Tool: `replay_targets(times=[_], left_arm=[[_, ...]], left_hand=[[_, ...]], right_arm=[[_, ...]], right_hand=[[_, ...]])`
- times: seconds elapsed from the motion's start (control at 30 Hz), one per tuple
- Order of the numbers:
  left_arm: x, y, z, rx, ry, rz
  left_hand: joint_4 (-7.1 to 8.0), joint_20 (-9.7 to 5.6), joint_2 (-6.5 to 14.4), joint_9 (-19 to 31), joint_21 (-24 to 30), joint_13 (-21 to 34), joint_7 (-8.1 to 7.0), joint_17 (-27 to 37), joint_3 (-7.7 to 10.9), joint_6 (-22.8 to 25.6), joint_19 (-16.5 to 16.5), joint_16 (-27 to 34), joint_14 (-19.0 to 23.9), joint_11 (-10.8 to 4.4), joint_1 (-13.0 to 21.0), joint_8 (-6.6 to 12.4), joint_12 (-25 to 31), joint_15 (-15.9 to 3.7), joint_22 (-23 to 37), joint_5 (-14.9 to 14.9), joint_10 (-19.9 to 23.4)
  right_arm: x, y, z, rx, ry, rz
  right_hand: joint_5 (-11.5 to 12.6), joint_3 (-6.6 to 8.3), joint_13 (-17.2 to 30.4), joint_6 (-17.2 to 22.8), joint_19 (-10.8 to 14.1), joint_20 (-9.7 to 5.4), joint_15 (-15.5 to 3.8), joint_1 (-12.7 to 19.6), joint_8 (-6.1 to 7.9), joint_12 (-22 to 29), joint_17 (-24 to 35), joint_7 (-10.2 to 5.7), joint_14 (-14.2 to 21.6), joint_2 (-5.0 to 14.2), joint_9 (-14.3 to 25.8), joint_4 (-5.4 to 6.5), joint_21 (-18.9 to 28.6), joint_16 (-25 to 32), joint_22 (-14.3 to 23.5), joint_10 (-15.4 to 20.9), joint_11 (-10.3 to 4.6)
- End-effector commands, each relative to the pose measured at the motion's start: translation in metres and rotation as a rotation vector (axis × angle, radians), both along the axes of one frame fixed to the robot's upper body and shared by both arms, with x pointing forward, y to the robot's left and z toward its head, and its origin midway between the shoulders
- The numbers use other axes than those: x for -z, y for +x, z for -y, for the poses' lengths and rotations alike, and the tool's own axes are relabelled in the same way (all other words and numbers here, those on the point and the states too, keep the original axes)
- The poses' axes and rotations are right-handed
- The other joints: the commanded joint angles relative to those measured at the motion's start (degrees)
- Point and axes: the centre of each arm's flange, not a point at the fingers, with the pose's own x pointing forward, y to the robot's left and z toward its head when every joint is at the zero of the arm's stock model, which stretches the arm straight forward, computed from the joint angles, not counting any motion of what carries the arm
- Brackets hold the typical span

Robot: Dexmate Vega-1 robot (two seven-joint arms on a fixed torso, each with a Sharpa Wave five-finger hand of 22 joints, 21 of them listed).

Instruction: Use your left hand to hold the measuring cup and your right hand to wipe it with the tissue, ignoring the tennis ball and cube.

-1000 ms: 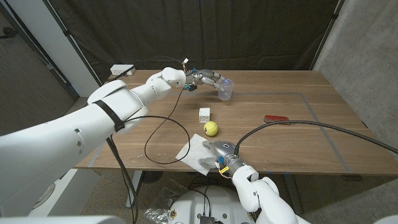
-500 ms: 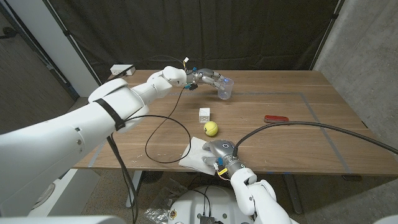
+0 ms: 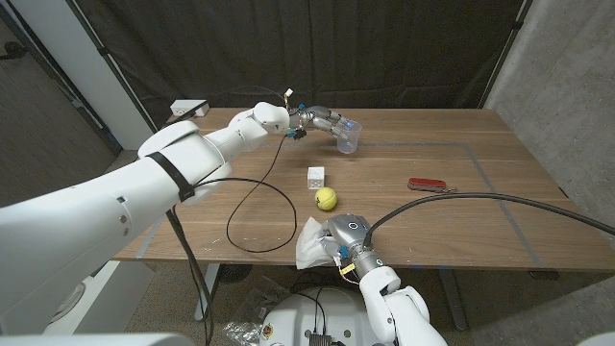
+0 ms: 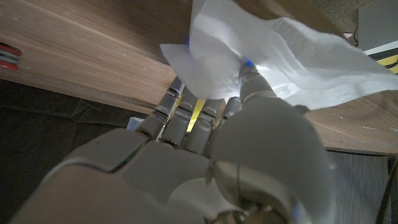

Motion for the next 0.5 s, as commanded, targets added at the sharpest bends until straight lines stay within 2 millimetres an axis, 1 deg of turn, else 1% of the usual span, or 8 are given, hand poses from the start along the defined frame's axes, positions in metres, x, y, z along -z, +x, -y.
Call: replay_targets(times=[0.03,0.1,0.3,0.33,0.37,0.4,0.47,0.5], left_arm=[[-0.001,-0.001,0.007,0.001,0.004,0.002],[-0.001,-0.001,0.007,0.002,0.001,-0.001],[0.001,-0.001,0.006,0.015,-0.005,-0.005],[0.002,-0.002,0.006,0.019,-0.006,-0.006],[0.002,-0.002,0.006,0.025,-0.006,-0.004],[0.003,-0.003,0.005,0.036,-0.009,-0.004],[0.003,-0.004,0.005,0.043,-0.011,-0.002],[0.002,-0.005,0.004,0.056,-0.014,0.001]], left_hand=[[1.66,-0.01,2.37,0.23,0.48,0.10,0.06,0.08,1.94,0.55,-0.46,-0.06,0.42,0.35,-2.20,0.47,0.30,-7.52,0.12,0.27,0.12],[1.66,0.03,2.39,0.23,0.51,0.11,-0.06,0.09,1.96,0.52,-0.50,-0.07,0.43,0.33,-2.22,0.47,0.30,-7.49,0.12,0.27,0.11],[1.66,0.11,2.44,0.21,0.59,0.14,-0.01,0.14,2.05,0.53,-0.64,-0.16,0.25,0.21,-2.26,0.54,0.27,-7.37,0.11,0.28,0.05],[1.65,0.10,2.44,0.21,0.61,0.15,0.00,0.15,2.07,0.69,-0.69,-0.15,0.28,0.10,-2.26,0.61,0.25,-7.37,0.11,0.29,0.01],[1.65,0.11,2.45,0.21,0.62,0.15,-0.03,0.16,2.09,0.67,-0.69,-0.17,0.25,0.11,-2.26,0.61,0.24,-7.37,0.11,0.29,-0.03],[1.65,0.12,2.48,0.21,0.62,0.16,0.02,0.17,2.12,0.64,-0.79,-0.15,0.28,0.14,-2.26,0.62,0.21,-7.29,0.11,0.29,-0.10],[1.64,0.10,2.49,0.20,0.68,0.17,0.04,0.19,2.15,0.61,-0.76,-0.17,0.25,0.14,-2.27,0.62,0.24,-7.37,0.11,0.30,-0.01],[1.64,0.07,2.49,0.20,0.69,0.17,0.02,0.20,2.15,0.61,-0.77,-0.17,0.26,0.18,-2.28,0.63,0.23,-7.37,0.11,0.30,-0.04]], right_arm=[[-0.011,-0.005,0.016,-0.004,0.133,0.204],[-0.016,-0.005,0.021,0.006,0.184,0.245],[-0.030,-0.001,0.045,0.006,0.451,0.347],[-0.032,0.000,0.049,0.008,0.495,0.365],[-0.034,0.001,0.052,0.007,0.536,0.378],[-0.038,0.004,0.061,0.008,0.623,0.401],[-0.040,0.005,0.064,0.005,0.662,0.422],[-0.043,0.008,0.070,-0.003,0.714,0.447]], right_hand=[[-0.13,0.08,0.58,1.12,0.73,-2.83,-8.59,0.93,0.65,0.53,0.41,0.21,0.48,1.09,0.55,0.45,0.75,0.13,0.37,0.35,0.06],[-0.16,0.16,0.78,1.24,0.73,-2.82,-8.57,0.91,0.69,0.44,0.29,0.38,0.21,1.41,0.55,0.63,0.97,-0.31,0.43,-0.21,0.04],[-0.20,0.22,1.06,1.38,0.66,-2.67,-8.62,0.87,0.92,0.55,0.04,0.53,0.12,1.64,0.78,0.79,1.30,-0.97,0.48,-0.34,-0.03],[-0.21,0.20,1.10,1.39,0.66,-2.61,-8.60,0.83,0.96,0.59,0.01,0.62,0.12,1.63,0.82,0.82,1.36,-1.06,0.49,-0.30,0.08],[-0.24,0.16,1.22,1.43,0.61,-2.56,-8.57,0.73,1.05,0.70,-0.04,0.68,0.28,1.66,0.88,0.91,1.51,-1.22,0.50,-0.23,0.67],[-0.24,0.17,1.24,1.41,0.52,-2.54,-8.55,0.70,1.07,0.68,-0.04,0.69,0.34,1.73,0.91,0.96,1.50,-1.24,0.51,-0.29,0.74],[-0.26,0.16,1.32,1.36,0.48,-2.34,-8.60,0.72,1.16,0.76,0.00,0.78,0.56,1.76,1.04,0.97,1.62,-1.23,0.52,-0.20,0.75],[-0.26,0.15,1.35,1.38,0.45,-2.32,-8.59,0.72,1.20,0.77,0.01,0.79,0.61,1.76,1.07,0.97,1.64,-1.25,0.53,-0.21,0.77]])
